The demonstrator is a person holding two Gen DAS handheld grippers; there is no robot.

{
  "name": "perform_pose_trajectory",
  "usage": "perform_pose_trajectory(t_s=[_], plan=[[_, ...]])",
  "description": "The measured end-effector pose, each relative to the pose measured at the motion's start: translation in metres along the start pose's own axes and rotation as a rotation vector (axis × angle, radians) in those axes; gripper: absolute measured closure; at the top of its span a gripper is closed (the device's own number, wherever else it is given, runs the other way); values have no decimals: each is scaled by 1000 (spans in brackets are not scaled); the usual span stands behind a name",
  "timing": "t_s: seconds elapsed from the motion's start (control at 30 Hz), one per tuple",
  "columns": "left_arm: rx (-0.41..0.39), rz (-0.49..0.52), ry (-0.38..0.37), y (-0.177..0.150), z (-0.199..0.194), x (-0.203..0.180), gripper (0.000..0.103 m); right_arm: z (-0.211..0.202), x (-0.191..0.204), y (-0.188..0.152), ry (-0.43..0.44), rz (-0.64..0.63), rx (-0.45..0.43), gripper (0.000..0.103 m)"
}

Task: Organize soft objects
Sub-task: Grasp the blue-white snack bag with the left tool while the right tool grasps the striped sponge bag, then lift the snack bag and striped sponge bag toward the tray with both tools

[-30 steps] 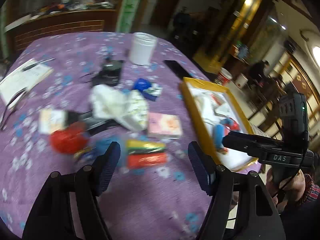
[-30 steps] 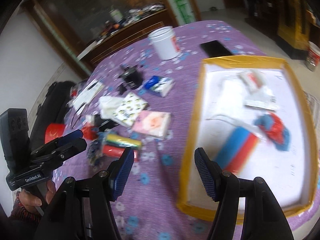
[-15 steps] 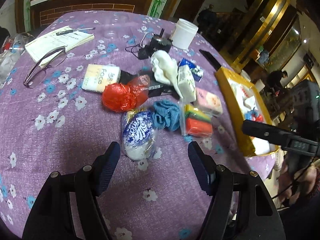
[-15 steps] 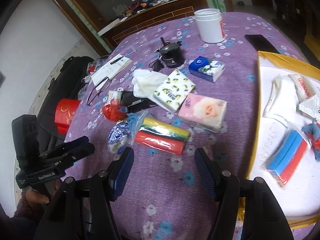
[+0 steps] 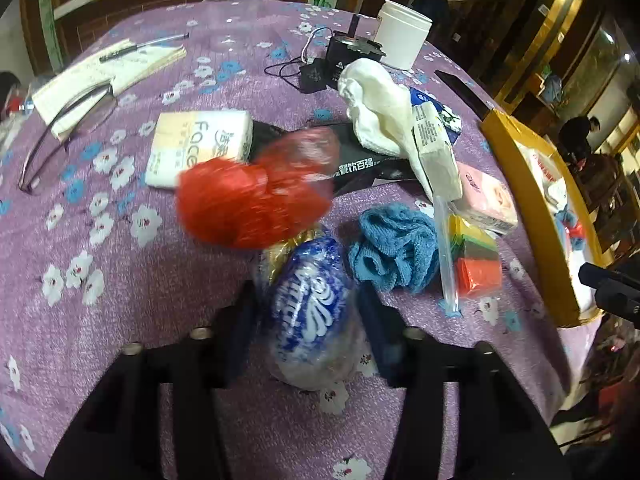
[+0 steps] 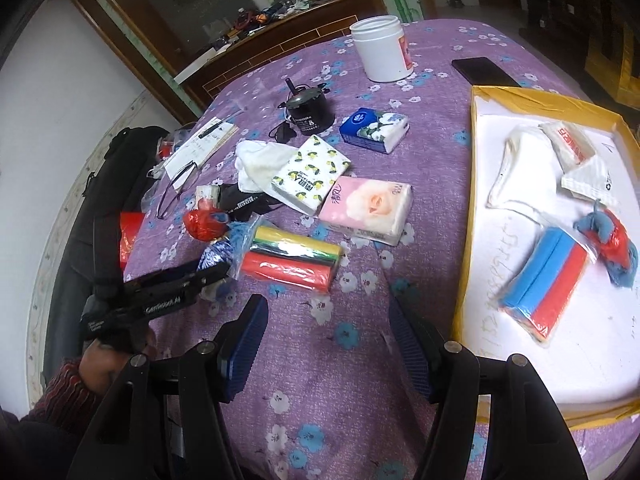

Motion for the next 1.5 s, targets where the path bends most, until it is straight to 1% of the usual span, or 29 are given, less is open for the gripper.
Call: perform_pose_trajectory(t_s=[0.17,0.27,0.33,0.5,0.57,0.63,0.67,0.7,0.77,0.87,0.9,0.97,1.1,1.13,1.2,1.23,1.27,1.3,1.33,1.4,1.5], plan=[[9,-14,-9,-11,-9,4,61,14,13,-2,30,-30,33,37],[19,-18,-10,-24,-18,7,61,29,24,1,81,-50,63,36],[25,-27,-9,-28,-21,11,61,40,29,5,94,-61,81,36],[30,-35,6,-39,-28,16,61,77,44,32,124,-122,112,36],[31,-34,12,-42,-30,17,61,95,45,44,119,-134,118,36],[31,-33,15,-43,-31,17,61,112,42,47,111,-140,148,35],[30,-34,15,-44,-31,17,61,118,38,45,103,-127,167,35],[29,-35,14,-44,-31,17,61,119,37,42,123,-111,177,33],[32,-40,8,-44,-30,17,61,118,39,29,178,-91,217,33],[32,-47,5,-40,-28,18,61,110,47,5,229,-87,265,32],[32,-47,5,-38,-27,18,61,109,49,-2,237,-97,275,30],[30,-50,4,-36,-25,18,61,107,56,-12,223,-142,287,29],[27,-46,5,-32,-24,17,60,109,71,-25,165,-257,292,29],[25,-43,7,-32,-24,16,60,110,72,-26,146,-279,292,29],[18,-36,10,-33,-24,16,60,115,72,-32,71,-326,290,29],[15,-34,10,-33,-24,16,60,116,72,-34,55,-335,291,35],[11,-30,11,-33,-24,16,60,116,70,-38,45,-333,289,43],[7,-24,12,-33,-24,15,61,116,70,-38,35,-331,280,54],[4,-22,13,-33,-24,15,61,116,70,-37,38,-327,282,58],[3,-16,8,-33,-25,14,61,115,72,-38,49,-319,281,61],[3,-9,4,-31,-25,13,61,109,76,-40,69,-311,270,63]])
Point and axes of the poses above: each gripper's, at about its wrist camera, not at the fingertips, and z roughly the way its jaws point, x to its left, y to its top, the point moved 8 cm from there along z, roughly the way its jaws point, and after that the axes turned 4 degrees about y, right-handed, at the moved point
